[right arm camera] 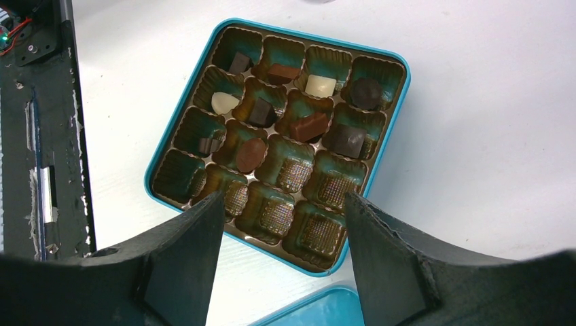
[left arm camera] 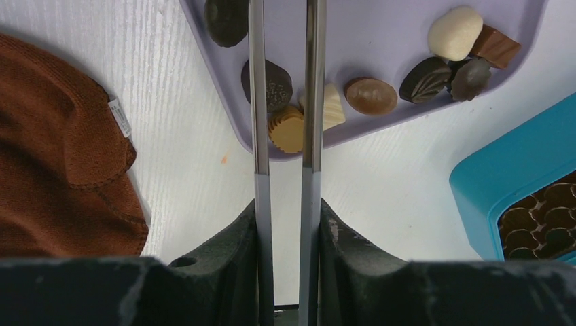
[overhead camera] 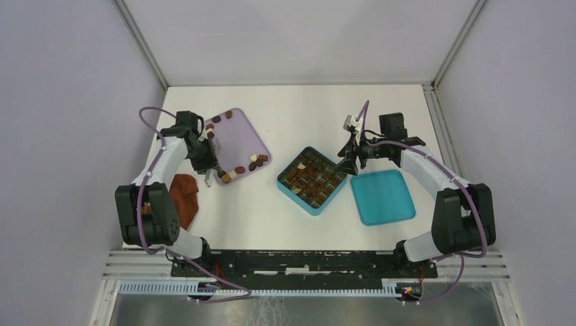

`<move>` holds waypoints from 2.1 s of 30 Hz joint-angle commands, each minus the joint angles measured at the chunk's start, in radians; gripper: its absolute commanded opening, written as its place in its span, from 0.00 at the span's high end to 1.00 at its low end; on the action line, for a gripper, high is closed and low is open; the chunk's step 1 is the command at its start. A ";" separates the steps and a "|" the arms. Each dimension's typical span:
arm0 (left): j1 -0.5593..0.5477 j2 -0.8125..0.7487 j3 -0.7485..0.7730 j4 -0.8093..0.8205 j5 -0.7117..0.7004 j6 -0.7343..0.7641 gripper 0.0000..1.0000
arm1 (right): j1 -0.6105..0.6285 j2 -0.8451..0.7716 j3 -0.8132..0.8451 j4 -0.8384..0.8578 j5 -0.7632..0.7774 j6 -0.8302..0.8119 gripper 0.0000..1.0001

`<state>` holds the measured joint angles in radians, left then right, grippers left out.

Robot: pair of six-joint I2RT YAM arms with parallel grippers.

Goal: Pack the chocolate
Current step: Pick up the fake chocolate from the plate, then place the fake chocolate in the packing box.

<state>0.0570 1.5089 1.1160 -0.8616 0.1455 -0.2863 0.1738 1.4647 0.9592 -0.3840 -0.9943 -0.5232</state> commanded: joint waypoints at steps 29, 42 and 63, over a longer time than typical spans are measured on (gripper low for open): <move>0.004 -0.498 -0.325 0.343 0.462 -0.139 0.98 | 0.060 0.060 0.062 0.086 0.358 -0.012 0.24; 0.004 -0.664 -0.377 0.364 0.626 -0.194 0.98 | 0.174 0.238 0.209 -0.012 0.569 -0.024 0.27; -0.018 -0.787 -0.381 0.389 0.770 -0.283 0.98 | 0.178 0.291 0.131 0.073 0.497 0.030 0.78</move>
<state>0.0509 0.7506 0.7235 -0.5423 0.8524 -0.5007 0.3519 1.7851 1.1198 -0.3595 -0.4812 -0.5102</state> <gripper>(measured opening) 0.361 0.314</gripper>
